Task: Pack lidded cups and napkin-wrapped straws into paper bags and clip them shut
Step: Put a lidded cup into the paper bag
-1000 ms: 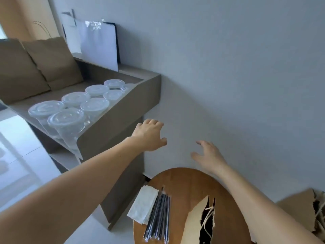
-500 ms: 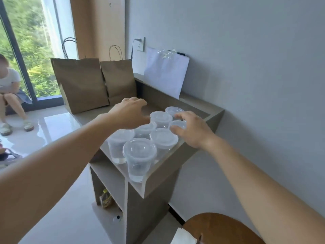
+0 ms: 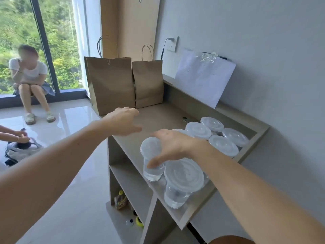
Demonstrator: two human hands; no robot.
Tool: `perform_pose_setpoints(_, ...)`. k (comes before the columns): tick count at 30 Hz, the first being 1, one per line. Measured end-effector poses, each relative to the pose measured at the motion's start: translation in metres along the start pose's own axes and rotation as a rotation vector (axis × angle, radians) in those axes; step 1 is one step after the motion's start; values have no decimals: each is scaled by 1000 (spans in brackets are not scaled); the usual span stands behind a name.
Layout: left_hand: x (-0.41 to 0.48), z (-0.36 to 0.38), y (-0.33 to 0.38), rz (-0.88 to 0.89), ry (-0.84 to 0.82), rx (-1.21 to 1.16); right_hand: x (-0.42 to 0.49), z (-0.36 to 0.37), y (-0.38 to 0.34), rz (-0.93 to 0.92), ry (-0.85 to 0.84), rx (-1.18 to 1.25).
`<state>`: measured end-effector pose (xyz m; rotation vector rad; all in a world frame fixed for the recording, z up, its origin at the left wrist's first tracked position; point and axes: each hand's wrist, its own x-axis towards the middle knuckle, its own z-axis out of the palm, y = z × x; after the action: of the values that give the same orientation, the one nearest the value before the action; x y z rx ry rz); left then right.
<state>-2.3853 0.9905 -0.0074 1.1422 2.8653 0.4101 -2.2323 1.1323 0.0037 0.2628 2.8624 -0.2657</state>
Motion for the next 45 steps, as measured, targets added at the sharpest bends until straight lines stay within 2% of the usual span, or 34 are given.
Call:
perform_pose_setpoints(3, 6, 3, -6, -6, -5, -15, 12, 7, -1, -17, -23, -84)
perform_pose_setpoints(7, 14, 3, -8, -3, 14, -17, 20, 13, 2, -43, 54, -40)
perform_pose_setpoints(10, 21, -4, -7, -8, 64, -7, 15, -1, 5, -50, 118, 96)
perform_pose_setpoints(15, 31, -25, 12, 31, 121, -5, -22, -51, 24, -72, 322, 354)
perform_pose_setpoints(21, 33, -35, 88, 196, 168, 20, -100, -90, 77, 47, 546, 400)
perform_pose_setpoints(26, 24, -26, 182, 365, 155, 29, -193, -83, 136, 208, 665, 395)
perform_pose_setpoints(34, -49, 53, 356, 573, 14, 99, -353, 6, 221, 552, 619, 348)
perform_pose_setpoints(37, -88, 102, 412, 650, -112, 43, -404, 54, 247, 661, 553, 341)
perform_pose_setpoints(45, -182, 234, 487, 751, -425, 43, -481, 172, 294, 815, 414, 445)
